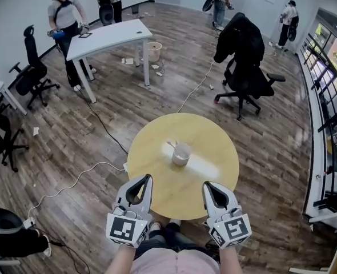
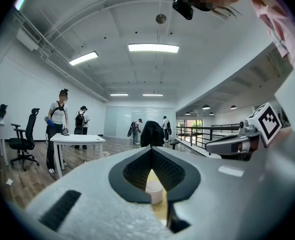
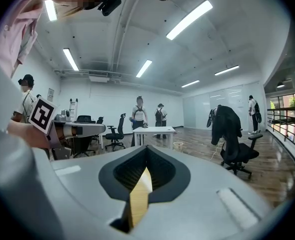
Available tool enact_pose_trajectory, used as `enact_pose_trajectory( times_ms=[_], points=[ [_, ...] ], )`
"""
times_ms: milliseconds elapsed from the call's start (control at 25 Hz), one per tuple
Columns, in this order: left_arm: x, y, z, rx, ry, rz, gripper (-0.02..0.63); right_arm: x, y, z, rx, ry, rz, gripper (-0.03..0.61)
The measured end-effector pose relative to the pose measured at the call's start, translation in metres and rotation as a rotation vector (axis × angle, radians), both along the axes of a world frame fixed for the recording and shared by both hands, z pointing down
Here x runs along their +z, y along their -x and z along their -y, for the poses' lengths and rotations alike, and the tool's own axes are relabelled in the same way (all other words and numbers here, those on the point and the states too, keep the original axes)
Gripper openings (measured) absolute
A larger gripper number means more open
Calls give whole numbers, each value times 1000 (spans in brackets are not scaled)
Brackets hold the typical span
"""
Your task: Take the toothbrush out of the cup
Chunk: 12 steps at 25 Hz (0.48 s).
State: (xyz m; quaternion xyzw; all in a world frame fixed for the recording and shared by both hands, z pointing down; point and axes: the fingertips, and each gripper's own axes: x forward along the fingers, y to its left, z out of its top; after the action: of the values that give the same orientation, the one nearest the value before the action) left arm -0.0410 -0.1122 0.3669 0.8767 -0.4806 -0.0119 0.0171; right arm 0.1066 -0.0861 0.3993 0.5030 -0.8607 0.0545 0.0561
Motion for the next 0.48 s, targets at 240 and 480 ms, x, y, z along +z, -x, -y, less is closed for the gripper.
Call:
enact_pose_trajectory(
  times_ms=[240,480],
  points=[
    [23,-13,32,-2,83,42,-3,16,-6,49,-45,29,-14,7],
    [69,-16,78,-5,179,71,-3,57,15,115,-84,94,-82,8]
  ],
)
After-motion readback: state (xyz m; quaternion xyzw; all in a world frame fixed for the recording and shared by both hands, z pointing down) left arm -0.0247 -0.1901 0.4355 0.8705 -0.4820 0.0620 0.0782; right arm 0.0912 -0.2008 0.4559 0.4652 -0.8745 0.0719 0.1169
